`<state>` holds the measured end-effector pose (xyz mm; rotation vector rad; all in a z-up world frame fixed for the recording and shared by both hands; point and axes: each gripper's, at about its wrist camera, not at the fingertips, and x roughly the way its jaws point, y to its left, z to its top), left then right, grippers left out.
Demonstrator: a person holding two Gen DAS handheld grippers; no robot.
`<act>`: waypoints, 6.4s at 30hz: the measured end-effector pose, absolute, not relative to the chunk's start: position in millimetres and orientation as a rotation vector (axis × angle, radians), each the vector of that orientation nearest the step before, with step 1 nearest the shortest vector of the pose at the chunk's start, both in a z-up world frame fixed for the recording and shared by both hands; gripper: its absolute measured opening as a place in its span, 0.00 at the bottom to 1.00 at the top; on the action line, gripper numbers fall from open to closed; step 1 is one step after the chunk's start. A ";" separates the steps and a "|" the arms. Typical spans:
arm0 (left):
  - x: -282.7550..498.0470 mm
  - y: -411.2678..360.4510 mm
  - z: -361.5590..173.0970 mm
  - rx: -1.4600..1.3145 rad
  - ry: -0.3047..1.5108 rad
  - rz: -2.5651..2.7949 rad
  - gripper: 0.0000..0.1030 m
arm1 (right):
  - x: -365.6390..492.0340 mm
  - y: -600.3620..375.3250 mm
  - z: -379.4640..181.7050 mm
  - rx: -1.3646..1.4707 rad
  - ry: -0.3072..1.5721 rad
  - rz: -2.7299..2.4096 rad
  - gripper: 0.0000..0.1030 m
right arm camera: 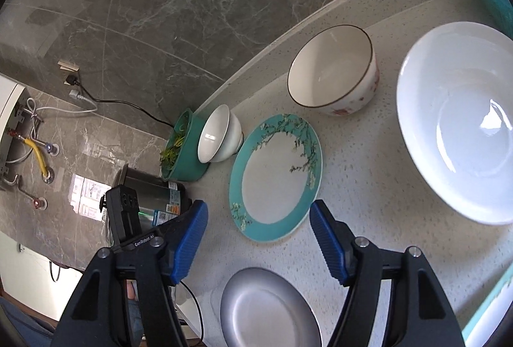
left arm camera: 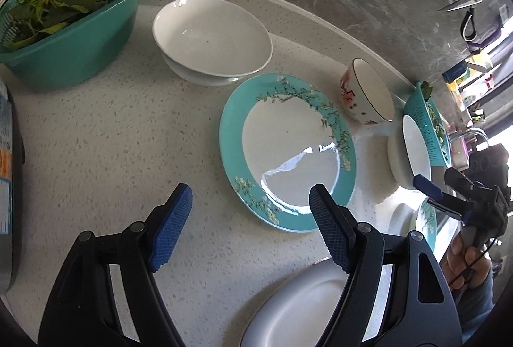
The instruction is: Organize plates and bowls
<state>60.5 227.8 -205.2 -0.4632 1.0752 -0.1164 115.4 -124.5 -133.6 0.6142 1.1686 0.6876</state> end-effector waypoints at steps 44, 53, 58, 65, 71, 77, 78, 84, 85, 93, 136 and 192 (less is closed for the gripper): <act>121.3 212.0 -236.9 -0.470 1.164 -0.126 0.70 | 167.8 -104.2 -193.7 0.685 1.298 0.645 0.68; 127.4 212.6 -244.1 -0.471 1.187 -0.123 0.64 | 170.9 -103.6 -200.1 0.695 1.307 0.647 0.68; 130.9 213.8 -245.8 -0.473 1.186 -0.123 0.64 | 171.7 -105.7 -202.8 0.700 1.316 0.647 0.67; 135.2 215.4 -249.0 -0.473 1.195 -0.108 0.64 | 172.9 -104.9 -207.5 0.699 1.324 0.645 0.67; 138.5 215.6 -254.1 -0.469 1.203 -0.105 0.64 | 174.3 -104.4 -213.0 0.696 1.345 0.635 0.66; 142.2 216.9 -255.1 -0.458 1.203 -0.107 0.37 | 174.9 -101.9 -215.8 0.689 1.363 0.632 0.62; 142.8 216.9 -255.6 -0.452 1.205 -0.105 0.33 | 175.4 -101.6 -216.5 0.686 1.368 0.625 0.62; 144.0 217.4 -256.3 -0.441 1.208 -0.111 0.31 | 177.3 -98.8 -218.0 0.679 1.382 0.624 0.58; 144.3 217.3 -256.4 -0.435 1.212 -0.111 0.30 | 177.6 -98.1 -218.3 0.676 1.387 0.628 0.56; 142.0 220.2 -256.2 -0.421 1.216 -0.102 0.23 | 177.0 -93.1 -223.2 0.674 1.415 0.638 0.47; 123.0 214.9 -253.3 -0.360 1.173 -0.086 0.15 | 164.1 -89.1 -210.3 0.486 1.354 0.581 0.12; -109.6 168.2 -220.8 -0.247 1.154 -0.154 0.15 | -24.7 -112.0 -184.7 0.377 1.386 0.607 0.16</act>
